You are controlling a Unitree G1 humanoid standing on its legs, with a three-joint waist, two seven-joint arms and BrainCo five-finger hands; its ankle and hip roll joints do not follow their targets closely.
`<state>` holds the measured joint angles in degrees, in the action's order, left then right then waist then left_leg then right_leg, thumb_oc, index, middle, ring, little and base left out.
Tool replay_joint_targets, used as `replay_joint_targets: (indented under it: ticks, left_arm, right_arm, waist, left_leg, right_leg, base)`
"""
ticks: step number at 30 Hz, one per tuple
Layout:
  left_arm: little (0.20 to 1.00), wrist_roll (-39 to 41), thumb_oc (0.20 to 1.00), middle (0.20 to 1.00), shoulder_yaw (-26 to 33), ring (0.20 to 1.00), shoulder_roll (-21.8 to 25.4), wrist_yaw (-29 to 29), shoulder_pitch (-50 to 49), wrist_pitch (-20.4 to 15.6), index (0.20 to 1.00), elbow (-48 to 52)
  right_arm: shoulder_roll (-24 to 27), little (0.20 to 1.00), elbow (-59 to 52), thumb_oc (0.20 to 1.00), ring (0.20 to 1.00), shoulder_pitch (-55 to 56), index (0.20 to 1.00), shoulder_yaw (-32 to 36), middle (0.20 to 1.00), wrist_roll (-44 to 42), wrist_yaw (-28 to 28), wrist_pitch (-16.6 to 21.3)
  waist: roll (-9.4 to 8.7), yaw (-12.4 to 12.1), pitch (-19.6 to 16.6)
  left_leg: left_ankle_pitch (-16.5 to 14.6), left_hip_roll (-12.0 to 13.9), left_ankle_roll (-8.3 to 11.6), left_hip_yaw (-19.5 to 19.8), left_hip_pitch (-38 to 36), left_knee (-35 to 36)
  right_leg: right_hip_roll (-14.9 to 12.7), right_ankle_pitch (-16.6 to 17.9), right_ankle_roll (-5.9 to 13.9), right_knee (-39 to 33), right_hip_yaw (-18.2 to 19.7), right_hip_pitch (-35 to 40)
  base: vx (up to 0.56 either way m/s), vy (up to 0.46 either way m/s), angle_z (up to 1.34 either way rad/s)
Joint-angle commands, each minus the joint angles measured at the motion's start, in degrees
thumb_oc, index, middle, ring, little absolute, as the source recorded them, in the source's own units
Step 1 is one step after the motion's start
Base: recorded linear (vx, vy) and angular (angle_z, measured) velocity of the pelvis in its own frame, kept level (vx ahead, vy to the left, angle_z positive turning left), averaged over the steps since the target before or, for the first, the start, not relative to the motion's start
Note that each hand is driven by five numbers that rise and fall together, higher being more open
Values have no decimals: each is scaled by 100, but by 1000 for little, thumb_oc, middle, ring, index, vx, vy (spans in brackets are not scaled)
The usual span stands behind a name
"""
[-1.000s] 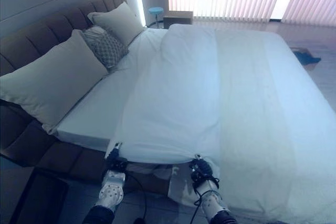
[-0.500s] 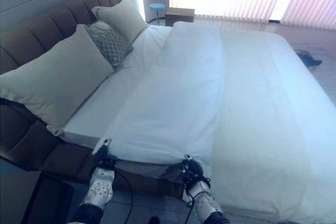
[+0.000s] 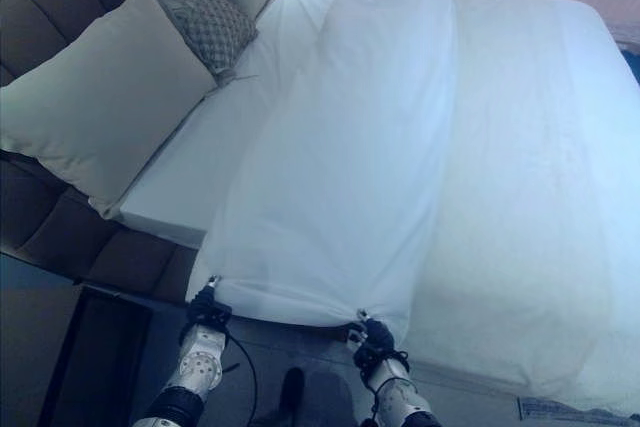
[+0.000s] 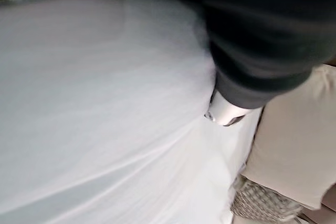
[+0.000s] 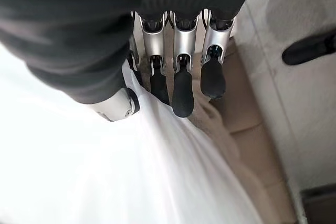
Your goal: Make the bed
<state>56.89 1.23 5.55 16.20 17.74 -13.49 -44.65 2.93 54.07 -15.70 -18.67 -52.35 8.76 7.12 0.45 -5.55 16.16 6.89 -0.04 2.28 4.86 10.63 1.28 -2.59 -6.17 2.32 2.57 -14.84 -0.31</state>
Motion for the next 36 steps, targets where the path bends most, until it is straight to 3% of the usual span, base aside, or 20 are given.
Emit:
replay_joint_targets:
  ticks: [1,5,8,16,21,25,26,27,29,30,33,34,36]
  left_arm:
    - [1000,-330,1000,1000,350,1000,698,320,-221,-359,1000,-360]
    - [1000,-844,1000,1000,427,1000,792,534,-302,-294,1000,-689]
    - [1000,-1769,1000,1000,489,1000,961,863,-515,-185,1000,-902]
    - [1000,-2881,1000,1000,546,1000,1114,878,-937,259,1000,-1673]
    - [1000,-3428,1000,1000,513,1000,1111,836,-1163,611,1000,-2349]
    - [1000,-3515,1000,1000,408,1000,1241,683,-1316,497,1000,-1499]
    - [1000,-3515,1000,1000,408,1000,1240,683,-1316,498,1000,-1498]
    - [1000,-3264,1000,1000,395,1000,1329,398,-1403,376,1000,-901]
    - [1000,-3067,1000,1000,303,1000,1383,233,-1431,314,1000,-498]
    - [1000,-2770,1000,1000,162,1000,1533,-129,-1375,214,1000,347]
    - [1000,-2569,1000,1000,-15,1000,1629,-393,-1228,181,1000,776]
    - [1000,-2102,1000,1000,-196,1000,1723,-763,-936,167,1000,1241]
    - [1000,-1846,1000,1000,-321,1000,1723,-884,-784,154,1000,1496]
  right_arm:
    - [52,1000,304,1000,1000,200,1000,-91,1000,630,75,-262]
    - [152,1000,1025,1000,1000,4,1000,-183,1000,1579,5,-595]
    - [276,1000,1520,1000,1000,95,1000,-143,1000,2326,-136,-752]
    - [749,1000,2144,1000,1000,321,1000,430,1000,3237,-8,-847]
    - [1141,1000,2079,1000,1000,320,1000,984,1000,3380,515,-725]
    - [1649,1000,80,1000,1000,522,1000,1000,1000,3524,575,-475]
    - [1650,1000,75,1000,1000,524,1000,1001,1000,3525,576,-478]
    - [1916,1000,-833,1000,1000,678,1000,1042,1000,3540,422,-370]
    - [2005,1000,-1176,1000,1000,688,1000,1087,1000,3475,326,-330]
    - [2173,1000,-1730,1000,1000,542,1000,1085,1000,3316,173,-215]
    - [2269,1000,-1807,1000,1000,273,1000,1049,1000,3192,102,-168]
    - [2456,1000,-2191,1000,1000,-71,1000,933,1000,3140,2,-114]
    - [2482,1000,-2285,1000,1000,-228,1000,890,1000,3061,-38,-100]
  waist:
    - [-111,-143,173]
    - [-92,-179,202]
    - [-108,-156,171]
    - [-87,-40,30]
    - [30,118,-46]
    - [218,285,77]
    - [219,283,64]
    - [281,338,99]
    - [306,360,106]
    - [357,397,131]
    - [375,407,140]
    - [357,421,229]
    - [338,429,255]
  left_leg:
    - [-255,-283,-73,-287,-183,315]
    - [-273,-272,-76,-315,-214,337]
    - [-310,-251,-74,-378,-287,361]
    - [-385,-206,-52,-495,-485,372]
    - [-438,-156,-38,-555,-657,372]
    - [-444,-68,-31,-558,-792,322]
    - [-435,-67,-31,-558,-775,325]
    - [-406,-28,-5,-545,-797,293]
    - [-390,-3,16,-535,-817,287]
    - [-412,46,58,-486,-827,182]
    - [-470,76,90,-467,-676,-116]
    - [-613,27,172,-460,-381,-700]
    - [-647,-2,223,-464,-206,-974]
  right_leg:
    - [-355,850,344,-126,218,-787]
    - [-356,902,365,-194,225,-770]
    - [-349,914,390,-244,273,-722]
    - [-295,922,422,-437,343,-500]
    - [-257,770,405,-334,404,-414]
    - [-229,445,304,283,552,-539]
    - [-228,458,304,275,552,-553]
    - [-208,358,255,439,583,-606]
    - [-200,288,232,511,560,-603]
    - [-174,143,175,695,536,-623]
    - [-193,96,122,797,485,-696]
    - [-227,-12,58,920,436,-726]
    - [-255,-23,31,948,389,-747]
  base:
    - [-17,3,8]
    - [11,2,4]
    - [17,-9,-2]
    - [30,-26,0]
    - [45,-44,-6]
    - [-3,-41,-12]
    - [-3,-74,-14]
    - [-4,-57,-8]
    - [22,-137,-6]
    - [32,-164,-6]
    - [-7,-171,1]
    - [-33,-162,9]
    - [-33,-127,20]
